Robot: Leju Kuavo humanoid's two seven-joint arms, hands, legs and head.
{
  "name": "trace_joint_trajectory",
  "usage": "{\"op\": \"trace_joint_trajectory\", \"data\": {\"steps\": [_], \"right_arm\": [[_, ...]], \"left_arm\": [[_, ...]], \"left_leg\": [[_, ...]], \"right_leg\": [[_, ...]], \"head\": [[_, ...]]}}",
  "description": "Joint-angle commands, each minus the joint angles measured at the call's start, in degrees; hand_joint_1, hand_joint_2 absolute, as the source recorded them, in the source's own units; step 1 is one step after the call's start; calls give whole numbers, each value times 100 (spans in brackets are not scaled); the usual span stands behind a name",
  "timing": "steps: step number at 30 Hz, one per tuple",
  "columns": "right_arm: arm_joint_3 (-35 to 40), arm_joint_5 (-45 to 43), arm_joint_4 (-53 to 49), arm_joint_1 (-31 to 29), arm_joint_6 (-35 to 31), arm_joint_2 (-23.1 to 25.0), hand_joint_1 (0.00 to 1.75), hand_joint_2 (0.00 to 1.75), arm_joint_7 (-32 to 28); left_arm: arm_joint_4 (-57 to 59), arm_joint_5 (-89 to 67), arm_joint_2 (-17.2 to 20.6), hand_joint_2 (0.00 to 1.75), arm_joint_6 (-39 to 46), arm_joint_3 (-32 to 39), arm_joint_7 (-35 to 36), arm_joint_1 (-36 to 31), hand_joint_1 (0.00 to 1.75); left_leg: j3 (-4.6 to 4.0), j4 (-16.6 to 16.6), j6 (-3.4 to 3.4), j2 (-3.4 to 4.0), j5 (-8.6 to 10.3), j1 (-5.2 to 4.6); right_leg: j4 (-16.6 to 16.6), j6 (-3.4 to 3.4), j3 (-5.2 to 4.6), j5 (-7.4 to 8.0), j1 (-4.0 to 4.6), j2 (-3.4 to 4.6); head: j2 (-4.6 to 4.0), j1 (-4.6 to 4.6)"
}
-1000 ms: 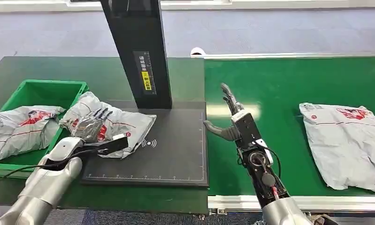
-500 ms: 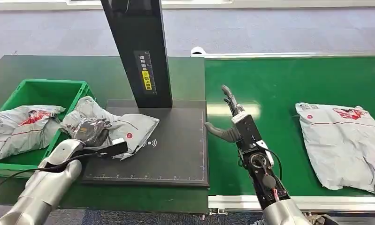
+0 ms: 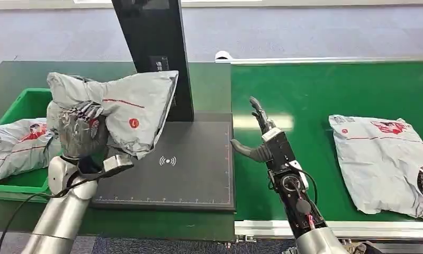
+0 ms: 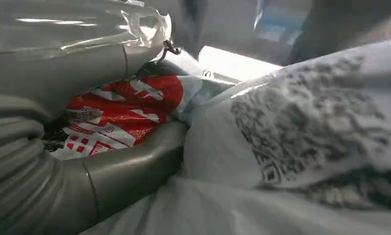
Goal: Moved the parcel from conveyor to table for the left to box.
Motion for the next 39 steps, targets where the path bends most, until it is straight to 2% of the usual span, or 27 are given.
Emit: {"op": "trace_joint_trajectory", "data": {"steps": [1,2,4,5,6,9,12,14,16,21,24,28,32,33,36,37,38,39], "right_arm": [[129,-92,419,-220,-93,42,0,175,-135],[132,-92,354,-189,-114,41,0,175,-121],[151,-75,335,-198,-112,40,0,175,-61],[167,-51,414,-244,-99,62,0,175,-12],[183,-40,486,-284,-90,89,0,175,2],[229,-19,672,-377,-85,130,0,175,-8],[251,-18,708,-391,-89,175,0,175,-19],[254,-18,710,-390,-93,186,0,175,-19],[261,-14,734,-396,-85,225,0,175,-16],[246,27,781,-403,-111,280,0,175,7],[179,79,841,-484,-98,297,0,175,49],[115,119,947,-543,-78,287,0,175,44],[100,139,965,-545,-74,280,0,175,39],[95,152,941,-528,-71,278,0,175,34],[60,169,791,-451,-54,236,0,175,44],[51,178,708,-410,-23,214,0,175,54],[47,177,698,-404,-22,208,0,175,54],[33,183,577,-339,-12,191,0,175,63]], "left_arm": [[511,-2890,-679,175,2,2600,1081,-996,175],[1871,-3180,-81,175,-75,2239,2269,-1522,175],[3545,-2904,673,175,-397,1355,3500,-2412,175],[4428,-3371,943,175,-1223,1076,4601,-2900,175],[4822,-3453,1069,175,-1480,965,4850,-3272,175],[5574,-3524,1271,175,-1728,843,5293,-3812,175],[5942,-3697,1465,175,-2338,709,5672,-4073,175],[5946,-3701,1489,175,-2354,708,5679,-4082,175],[6143,-3906,1607,175,-2922,522,5963,-4131,175],[6322,-3906,1595,175,-3696,144,6033,-4172,175],[6358,-3906,1501,175,-4623,-138,5820,-4173,175],[6326,-3906,1413,175,-5318,-386,5476,-4054,175],[6305,-3906,1375,175,-5421,-447,5382,-3986,175],[6173,-3892,1376,175,-5222,-429,5387,-3923,0],[6039,-3782,1322,175,-4728,-334,5366,-3839,0],[5862,-3680,1289,0,-4010,-234,5457,-3755,0],[5873,-3680,1276,0,-4013,-236,5461,-3771,0],[5756,-3498,1247,0,-3082,-75,5400,-3702,0]], "left_leg": [[-15,7,3,15,1,3],[-8,4,1,10,3,-1],[-6,-5,-3,-7,15,-2],[-9,1,-4,-20,13,-2],[-20,2,-8,-27,24,3],[-37,12,-12,-16,36,13],[-36,13,-10,9,33,17],[-37,4,-5,24,37,17],[-36,14,-10,38,27,17],[-39,-5,-13,36,35,12],[-51,6,-12,20,33,12],[-45,5,-11,17,30,10],[-43,2,-11,18,31,9],[-42,3,-12,16,30,7],[-43,0,-11,17,32,7],[-41,1,-12,14,31,6],[-41,1,-12,13,31,6],[-43,-2,-10,11,35,7]], "right_leg": [[2,1,-15,7,4,9],[5,-1,-11,4,0,4],[2,-6,-9,8,-1,-14],[9,-6,-9,3,-1,-24],[11,-11,-21,11,3,-33],[20,-20,-44,25,14,-25],[26,-14,-45,25,16,1],[14,-12,-46,34,17,11],[26,-14,-49,24,17,28],[14,-15,-53,29,13,27],[22,-14,-62,24,12,12],[20,-12,-55,22,9,18],[19,-10,-55,24,9,16],[20,-9,-54,23,6,16],[17,-9,-54,26,6,16],[18,-9,-52,23,6,15],[19,-9,-53,23,5,15],[14,-9,-53,27,7,10]], "head": [[0,-2],[0,0],[0,0],[0,0],[0,-2],[0,-2],[0,-2],[0,0],[0,-2],[0,-4],[0,-2],[0,0],[0,0],[0,0],[0,0],[0,0],[0,0],[0,0]]}}
